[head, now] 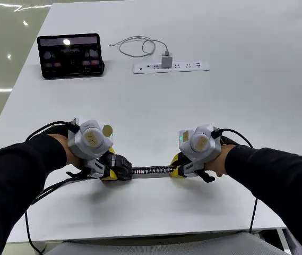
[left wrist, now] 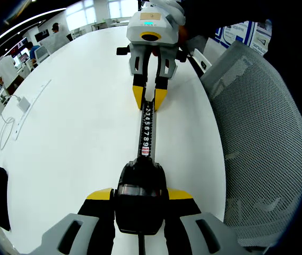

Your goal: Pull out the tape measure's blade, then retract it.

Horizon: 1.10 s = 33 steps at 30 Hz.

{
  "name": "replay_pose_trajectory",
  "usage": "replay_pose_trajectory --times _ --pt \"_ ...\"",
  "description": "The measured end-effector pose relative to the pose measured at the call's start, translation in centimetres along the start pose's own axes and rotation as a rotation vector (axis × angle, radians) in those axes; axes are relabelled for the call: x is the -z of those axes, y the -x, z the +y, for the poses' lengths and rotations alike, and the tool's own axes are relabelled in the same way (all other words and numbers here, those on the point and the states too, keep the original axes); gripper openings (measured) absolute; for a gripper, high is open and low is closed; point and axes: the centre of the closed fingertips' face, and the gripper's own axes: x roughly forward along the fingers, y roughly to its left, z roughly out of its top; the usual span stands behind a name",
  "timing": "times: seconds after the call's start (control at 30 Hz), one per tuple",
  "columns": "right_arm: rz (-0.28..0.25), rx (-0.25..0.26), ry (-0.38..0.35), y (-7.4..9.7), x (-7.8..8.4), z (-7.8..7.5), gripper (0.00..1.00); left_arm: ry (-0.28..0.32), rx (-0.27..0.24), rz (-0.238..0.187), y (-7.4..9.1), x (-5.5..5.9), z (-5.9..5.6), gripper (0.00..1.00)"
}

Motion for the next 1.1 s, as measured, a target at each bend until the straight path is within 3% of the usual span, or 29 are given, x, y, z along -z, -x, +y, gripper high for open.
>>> replay_pose_trajectory --times 1.1 --pt "-0.012 0.004 -0.01 0.71 0.91 -0.12 0.09 0.011 -0.008 0.009 -0.04 -0.01 -0.04 0.31"
